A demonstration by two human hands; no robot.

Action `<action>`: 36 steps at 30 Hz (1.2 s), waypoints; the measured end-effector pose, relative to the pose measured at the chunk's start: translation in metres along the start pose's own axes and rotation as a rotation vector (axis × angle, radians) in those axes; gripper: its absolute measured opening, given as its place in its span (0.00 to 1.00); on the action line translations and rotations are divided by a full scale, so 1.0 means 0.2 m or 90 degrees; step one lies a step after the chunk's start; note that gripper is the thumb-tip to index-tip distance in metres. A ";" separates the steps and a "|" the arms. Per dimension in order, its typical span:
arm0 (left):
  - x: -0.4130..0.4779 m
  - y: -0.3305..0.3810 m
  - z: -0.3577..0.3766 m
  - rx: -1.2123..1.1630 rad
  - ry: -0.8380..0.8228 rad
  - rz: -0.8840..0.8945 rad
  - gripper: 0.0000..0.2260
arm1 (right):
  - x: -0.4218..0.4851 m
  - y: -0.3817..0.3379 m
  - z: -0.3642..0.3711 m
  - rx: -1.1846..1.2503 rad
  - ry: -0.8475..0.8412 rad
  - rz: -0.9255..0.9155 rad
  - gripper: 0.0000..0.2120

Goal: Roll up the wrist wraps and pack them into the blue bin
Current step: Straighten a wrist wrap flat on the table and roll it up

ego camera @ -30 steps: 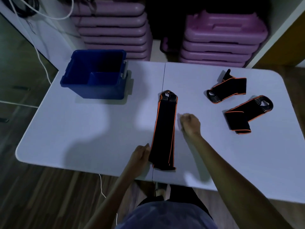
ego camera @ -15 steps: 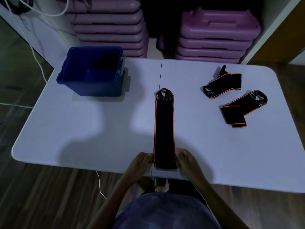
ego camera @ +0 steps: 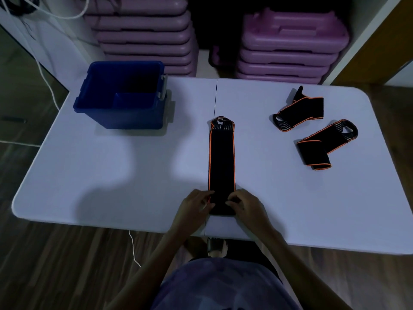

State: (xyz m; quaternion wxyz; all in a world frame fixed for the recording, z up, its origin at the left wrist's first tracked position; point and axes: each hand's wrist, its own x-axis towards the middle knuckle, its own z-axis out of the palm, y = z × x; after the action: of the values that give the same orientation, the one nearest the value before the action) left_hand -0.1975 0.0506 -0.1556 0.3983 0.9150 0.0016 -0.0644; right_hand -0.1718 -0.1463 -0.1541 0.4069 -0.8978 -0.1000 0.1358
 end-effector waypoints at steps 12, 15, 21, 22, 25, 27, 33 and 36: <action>0.05 -0.13 -0.07 0.192 -0.053 0.264 0.18 | -0.01 0.20 -0.03 -0.222 -0.058 -0.201 0.24; 0.07 -0.07 -0.08 0.191 -0.040 0.260 0.11 | 0.03 0.16 -0.05 -0.124 -0.030 -0.143 0.21; 0.10 0.01 -0.02 -0.037 0.043 -0.041 0.09 | 0.14 0.07 -0.04 0.034 -0.098 0.037 0.06; 0.09 0.02 -0.02 -0.064 0.050 -0.051 0.09 | 0.16 0.06 -0.05 0.048 -0.103 0.071 0.06; 0.09 0.00 -0.03 -0.064 0.017 -0.033 0.14 | 0.17 0.04 -0.04 0.124 -0.081 0.135 0.02; 0.09 -0.05 -0.02 -0.005 -0.010 0.008 0.21 | 0.16 0.04 -0.04 0.153 -0.057 0.122 0.08; 0.14 -0.07 -0.05 0.116 -0.040 0.118 0.25 | 0.11 0.05 -0.02 0.092 -0.038 0.049 0.12; 0.15 -0.07 -0.08 0.106 -0.043 0.134 0.21 | 0.07 0.06 -0.02 0.069 -0.057 0.003 0.23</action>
State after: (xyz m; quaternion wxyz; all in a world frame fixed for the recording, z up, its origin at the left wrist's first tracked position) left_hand -0.1677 0.0693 -0.1588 0.3252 0.9373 -0.1133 -0.0532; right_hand -0.1563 -0.1537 -0.1632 0.4498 -0.8676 -0.1083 0.1822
